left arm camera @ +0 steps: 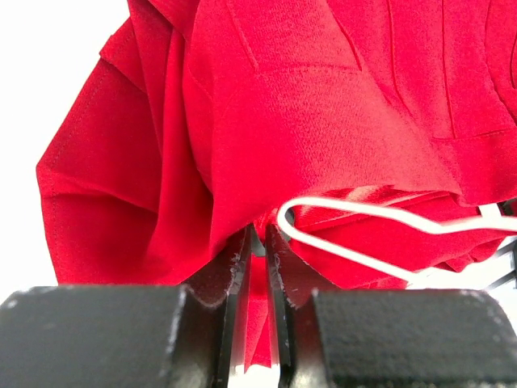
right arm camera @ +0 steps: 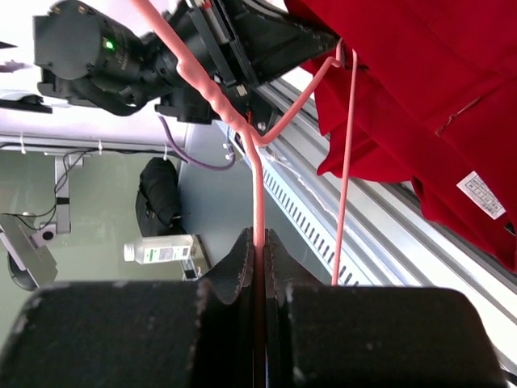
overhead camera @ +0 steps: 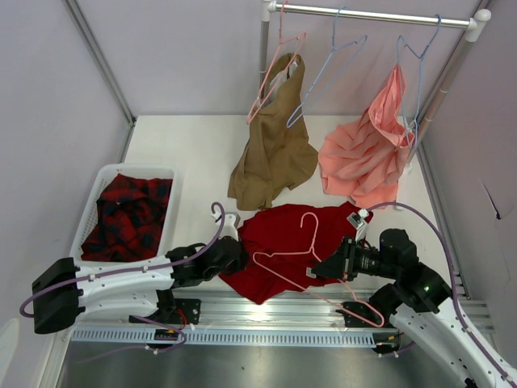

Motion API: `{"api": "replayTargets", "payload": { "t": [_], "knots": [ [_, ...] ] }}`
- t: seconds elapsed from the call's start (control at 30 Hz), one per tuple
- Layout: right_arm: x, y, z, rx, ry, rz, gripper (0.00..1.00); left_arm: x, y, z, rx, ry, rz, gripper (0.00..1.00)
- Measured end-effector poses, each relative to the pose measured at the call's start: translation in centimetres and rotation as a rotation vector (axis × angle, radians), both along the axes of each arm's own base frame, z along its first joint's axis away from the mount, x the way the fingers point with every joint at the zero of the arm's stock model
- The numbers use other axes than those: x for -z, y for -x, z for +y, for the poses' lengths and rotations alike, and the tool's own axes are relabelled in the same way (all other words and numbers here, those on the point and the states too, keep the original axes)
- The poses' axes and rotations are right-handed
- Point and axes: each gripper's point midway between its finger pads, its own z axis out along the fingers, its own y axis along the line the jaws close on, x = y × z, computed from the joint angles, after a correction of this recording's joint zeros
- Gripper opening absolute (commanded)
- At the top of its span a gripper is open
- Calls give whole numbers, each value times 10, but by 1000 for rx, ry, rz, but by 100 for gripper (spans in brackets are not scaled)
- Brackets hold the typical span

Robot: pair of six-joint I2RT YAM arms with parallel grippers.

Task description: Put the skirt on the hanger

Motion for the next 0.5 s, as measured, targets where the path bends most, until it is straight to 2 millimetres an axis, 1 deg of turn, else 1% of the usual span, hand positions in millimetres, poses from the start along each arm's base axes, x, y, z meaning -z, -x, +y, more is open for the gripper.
{"api": "replayTargets", "payload": {
  "t": [0.23,0.5],
  "knots": [
    [4,3,7,-15,19,-5,0,0,-1,1,-6,-3,-5,17],
    [9,-4,8,19,44,-8,0,4,-1,2,1,-25,-4,17]
  ]
}}
